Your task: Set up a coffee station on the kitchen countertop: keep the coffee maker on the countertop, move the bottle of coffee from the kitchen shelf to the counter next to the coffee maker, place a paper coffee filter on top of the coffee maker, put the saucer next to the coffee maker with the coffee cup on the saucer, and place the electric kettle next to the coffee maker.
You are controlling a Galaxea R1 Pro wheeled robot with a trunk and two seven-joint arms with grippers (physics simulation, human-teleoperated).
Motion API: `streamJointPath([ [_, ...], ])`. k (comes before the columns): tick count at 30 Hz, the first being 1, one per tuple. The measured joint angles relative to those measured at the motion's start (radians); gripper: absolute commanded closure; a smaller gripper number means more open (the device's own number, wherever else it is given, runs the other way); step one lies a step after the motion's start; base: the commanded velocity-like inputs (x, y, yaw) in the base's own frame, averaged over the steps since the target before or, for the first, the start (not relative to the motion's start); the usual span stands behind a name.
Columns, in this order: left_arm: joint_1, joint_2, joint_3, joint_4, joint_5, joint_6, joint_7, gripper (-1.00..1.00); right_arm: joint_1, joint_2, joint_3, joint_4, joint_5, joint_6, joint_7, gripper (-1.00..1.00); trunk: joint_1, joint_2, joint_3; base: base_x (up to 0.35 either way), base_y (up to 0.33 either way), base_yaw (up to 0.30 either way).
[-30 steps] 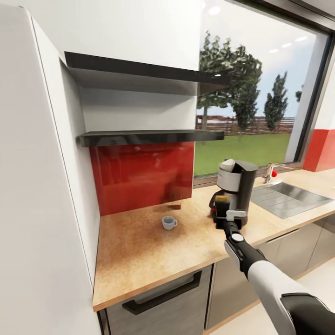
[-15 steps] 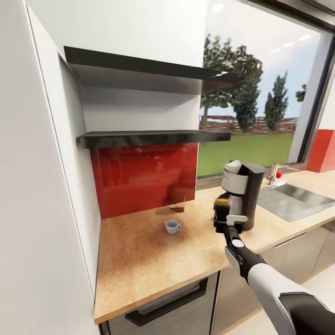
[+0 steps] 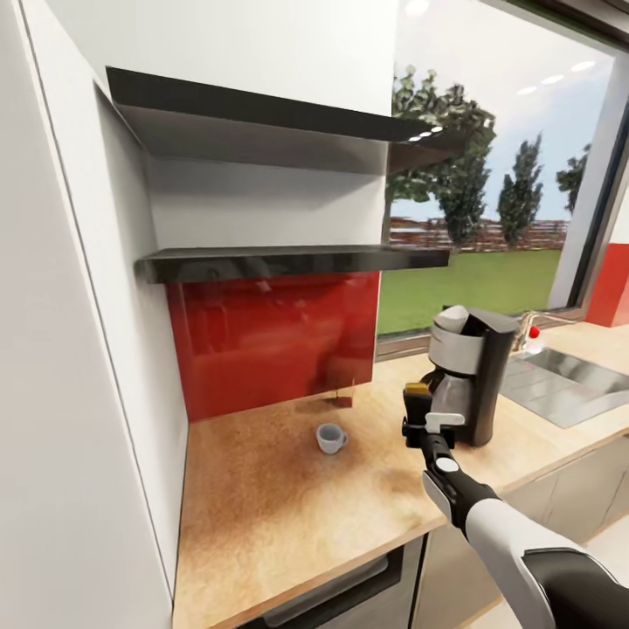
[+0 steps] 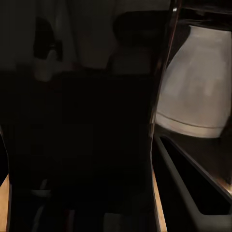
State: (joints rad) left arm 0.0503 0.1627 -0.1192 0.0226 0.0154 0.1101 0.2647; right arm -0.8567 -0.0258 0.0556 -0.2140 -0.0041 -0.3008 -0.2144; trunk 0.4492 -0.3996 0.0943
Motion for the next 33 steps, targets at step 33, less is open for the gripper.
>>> streamJointPath([
  [33,0.003,-0.035,0.004,0.015,0.0,0.0,-0.002,-1.0,0.022,-0.002,-0.002,0.009,-0.004,-0.104,-0.002,1.0,0.081,-0.147,-0.088,0.016,0.0,0.0],
])
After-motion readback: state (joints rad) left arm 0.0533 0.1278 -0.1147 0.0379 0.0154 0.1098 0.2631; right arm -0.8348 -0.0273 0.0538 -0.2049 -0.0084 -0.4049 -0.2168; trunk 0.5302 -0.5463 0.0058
